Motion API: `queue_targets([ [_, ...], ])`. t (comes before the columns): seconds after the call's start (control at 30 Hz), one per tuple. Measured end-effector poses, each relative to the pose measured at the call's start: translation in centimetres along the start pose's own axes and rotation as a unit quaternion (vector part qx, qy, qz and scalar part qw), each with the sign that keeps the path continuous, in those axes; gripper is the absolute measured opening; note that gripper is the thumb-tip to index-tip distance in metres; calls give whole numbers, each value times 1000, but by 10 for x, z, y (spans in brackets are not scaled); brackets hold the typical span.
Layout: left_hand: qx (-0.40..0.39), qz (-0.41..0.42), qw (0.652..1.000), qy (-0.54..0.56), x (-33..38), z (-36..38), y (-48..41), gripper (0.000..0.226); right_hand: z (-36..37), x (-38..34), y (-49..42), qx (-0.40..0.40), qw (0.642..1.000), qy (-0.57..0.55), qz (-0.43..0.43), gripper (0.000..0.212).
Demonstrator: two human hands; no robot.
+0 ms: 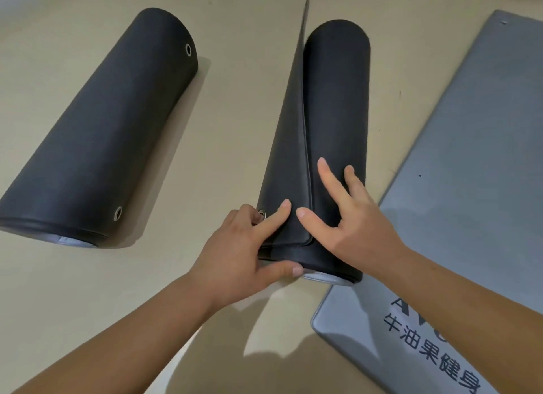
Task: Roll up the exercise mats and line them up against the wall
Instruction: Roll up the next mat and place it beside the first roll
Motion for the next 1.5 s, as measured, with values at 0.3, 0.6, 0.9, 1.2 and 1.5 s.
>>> queue_targets([
  [0.3, 146, 5, 989, 16, 15, 9, 12, 85, 0, -4, -3, -62, 997, 31, -33, 79],
  [0.6, 135, -54, 985, 93, -7, 9, 43, 84, 22, -28, 4, -32, 989, 132, -64, 66],
  [0.9, 173, -259, 930, 194, -62, -33, 67, 106, 22, -94, -20, -19, 983, 6, -183, 54],
  [1.2, 151, -186, 958, 156, -32, -37, 68, 105, 39, -92, -22, 9, 988, 59, -140, 45],
  [1.5, 202, -260, 900, 286, -76, -30, 102, 104, 58, -65, -28, -217, 962, -159, 48, 82],
])
Point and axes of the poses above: each hand's wrist, its own y-axis away from the middle knuckle, its own z-axis out of the palm, x = y × z, the point moved 8 cm from there along -y, towards the middle knuckle, and after that the axes turned 8 degrees about z, right-handed, at the moved point
